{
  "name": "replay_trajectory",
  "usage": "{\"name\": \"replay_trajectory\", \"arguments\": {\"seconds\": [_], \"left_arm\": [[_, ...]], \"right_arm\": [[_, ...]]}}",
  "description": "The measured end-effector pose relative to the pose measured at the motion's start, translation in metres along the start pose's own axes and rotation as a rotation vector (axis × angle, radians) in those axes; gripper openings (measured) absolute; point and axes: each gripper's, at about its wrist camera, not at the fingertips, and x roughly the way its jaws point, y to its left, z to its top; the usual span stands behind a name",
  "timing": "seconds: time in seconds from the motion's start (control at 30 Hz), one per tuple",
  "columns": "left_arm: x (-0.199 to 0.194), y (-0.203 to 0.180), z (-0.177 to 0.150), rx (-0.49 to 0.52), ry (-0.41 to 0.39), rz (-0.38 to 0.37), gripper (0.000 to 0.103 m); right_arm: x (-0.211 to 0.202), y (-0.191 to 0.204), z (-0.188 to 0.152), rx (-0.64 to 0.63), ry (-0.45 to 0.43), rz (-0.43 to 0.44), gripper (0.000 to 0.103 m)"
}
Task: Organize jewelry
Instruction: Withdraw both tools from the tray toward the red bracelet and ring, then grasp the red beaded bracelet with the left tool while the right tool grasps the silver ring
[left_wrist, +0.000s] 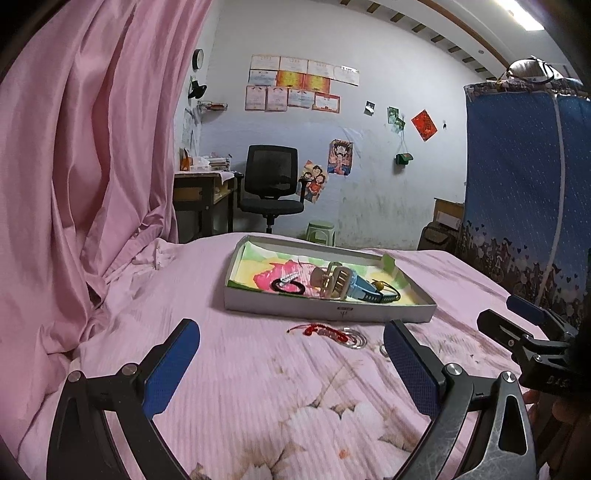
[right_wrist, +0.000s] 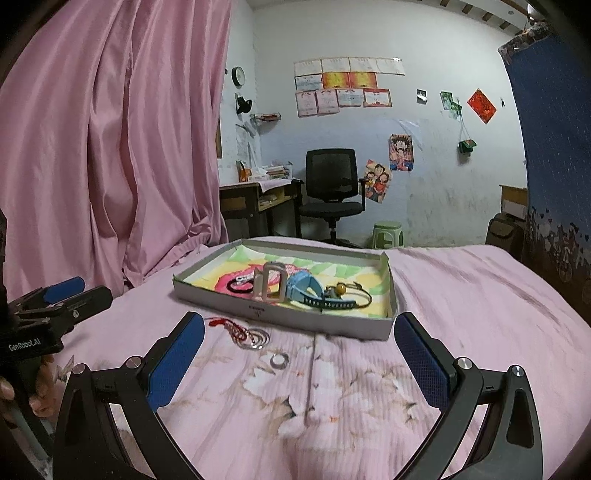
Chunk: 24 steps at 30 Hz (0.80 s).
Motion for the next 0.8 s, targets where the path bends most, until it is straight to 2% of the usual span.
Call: {"name": "replay_trajectory", "arguments": {"seconds": [0.4, 0.8], "left_arm": [[0.011, -0.002, -0.002, 0.019, 0.047, -0.003, 0.1], [0.063, 0.012, 0.007, 0.017, 0.205, -0.024, 0.1]], "right_arm": [[0.011, -0.002, -0.011, -0.001, 0.058, 0.004, 0.101], [0.047, -0.002, -0.005, -0.037, 0.154, 0.025, 0.101]]}}
